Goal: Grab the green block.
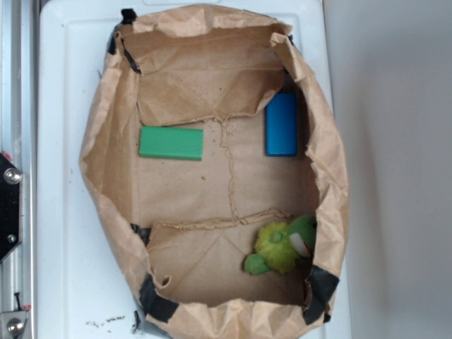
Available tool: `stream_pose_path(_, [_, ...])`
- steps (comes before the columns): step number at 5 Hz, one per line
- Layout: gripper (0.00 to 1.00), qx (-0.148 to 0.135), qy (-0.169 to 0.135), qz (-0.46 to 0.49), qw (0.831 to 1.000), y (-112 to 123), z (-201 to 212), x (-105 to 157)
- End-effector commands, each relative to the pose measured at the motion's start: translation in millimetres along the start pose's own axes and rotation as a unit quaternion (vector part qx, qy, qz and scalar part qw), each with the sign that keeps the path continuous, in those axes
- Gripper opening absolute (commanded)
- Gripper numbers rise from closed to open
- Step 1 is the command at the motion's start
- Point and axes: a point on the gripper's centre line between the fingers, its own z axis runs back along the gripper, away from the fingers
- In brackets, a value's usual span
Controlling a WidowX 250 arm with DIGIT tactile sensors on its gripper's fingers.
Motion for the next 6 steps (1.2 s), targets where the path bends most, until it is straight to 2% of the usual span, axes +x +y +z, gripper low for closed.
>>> stream_pose_path(1, [1.00,0.000,0.000,0.000,1.000,0,0,0])
stream_pose_path(2, [1.00,-0.010,-0.002,0.001,1.000,-3,-14,35])
stream_pose_path(3, [1.00,-0.002,-0.006,0.031,0.999,-9,-26,66])
stream_pose_path(4, [1.00,0.002,-0.029,0.035,0.999,-11,-44,94])
stream_pose_path(5, [1.00,0.005,-0.054,0.014,0.998,2,-62,119])
stream_pose_path(6, [1.00,-0.008,-0.072,-0.024,0.997,21,-71,136])
